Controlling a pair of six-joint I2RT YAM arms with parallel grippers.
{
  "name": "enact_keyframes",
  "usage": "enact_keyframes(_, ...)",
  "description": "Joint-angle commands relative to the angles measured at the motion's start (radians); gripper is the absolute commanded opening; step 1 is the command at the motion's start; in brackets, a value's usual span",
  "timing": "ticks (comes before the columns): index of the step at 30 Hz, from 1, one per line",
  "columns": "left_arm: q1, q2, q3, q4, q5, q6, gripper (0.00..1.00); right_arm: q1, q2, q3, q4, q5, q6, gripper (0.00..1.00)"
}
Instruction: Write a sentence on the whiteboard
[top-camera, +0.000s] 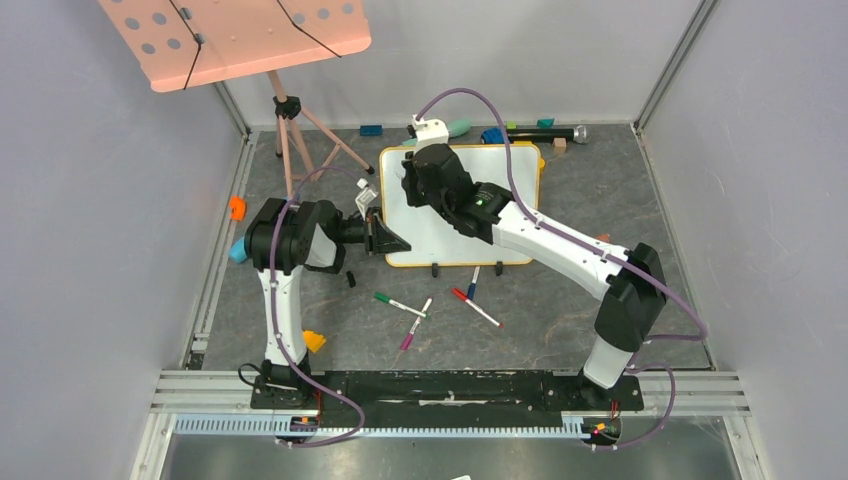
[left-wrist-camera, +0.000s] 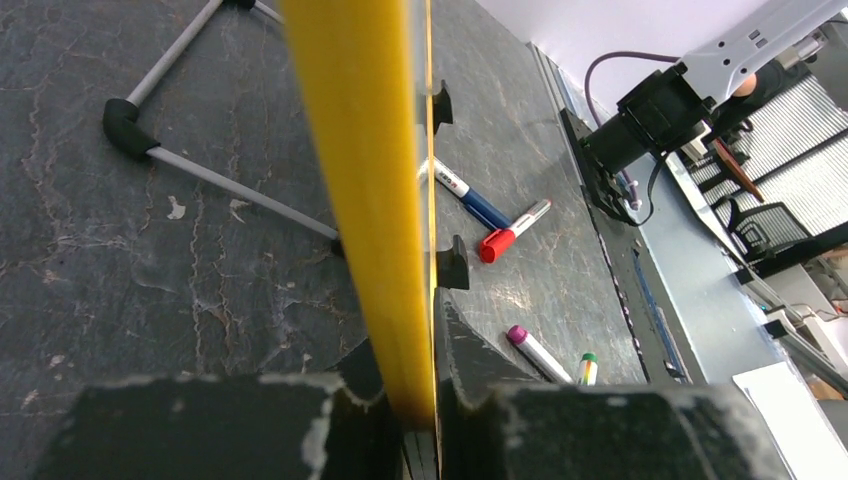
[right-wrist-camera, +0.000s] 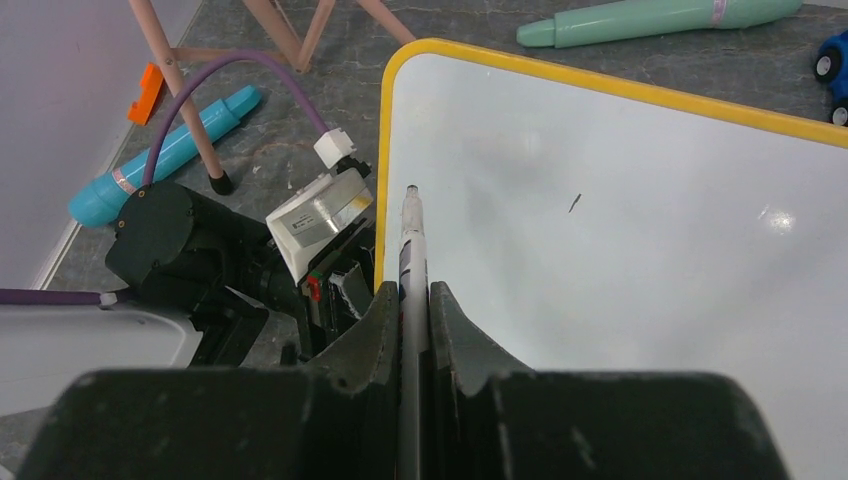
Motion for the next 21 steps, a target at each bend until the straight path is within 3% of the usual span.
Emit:
enact_keyframes(1, -0.024, -0.052, -0.01, 0.068, 0.003, 0.039, 0.11, 0.002, -0.048, 0.009, 0.013, 0.039, 0.015, 0.0)
enact_keyframes(7, -0.031, -0.116, -0.103, 0.068, -0.129, 0.128, 0.03, 0.003, -0.121, -0.056, 0.011, 0.069, 0.012, 0.0)
enact_keyframes(14, -0.035, -0.105, -0.091, 0.068, -0.193, 0.079, 0.02, 0.0, -0.189, -0.107, 0.01, 0.095, 0.009, 0.0)
enact_keyframes(21, 0.006, -0.204, -0.259, 0.068, -0.418, 0.168, 0.02, -0.004, -0.22, -0.124, 0.004, 0.1, 0.008, 0.0)
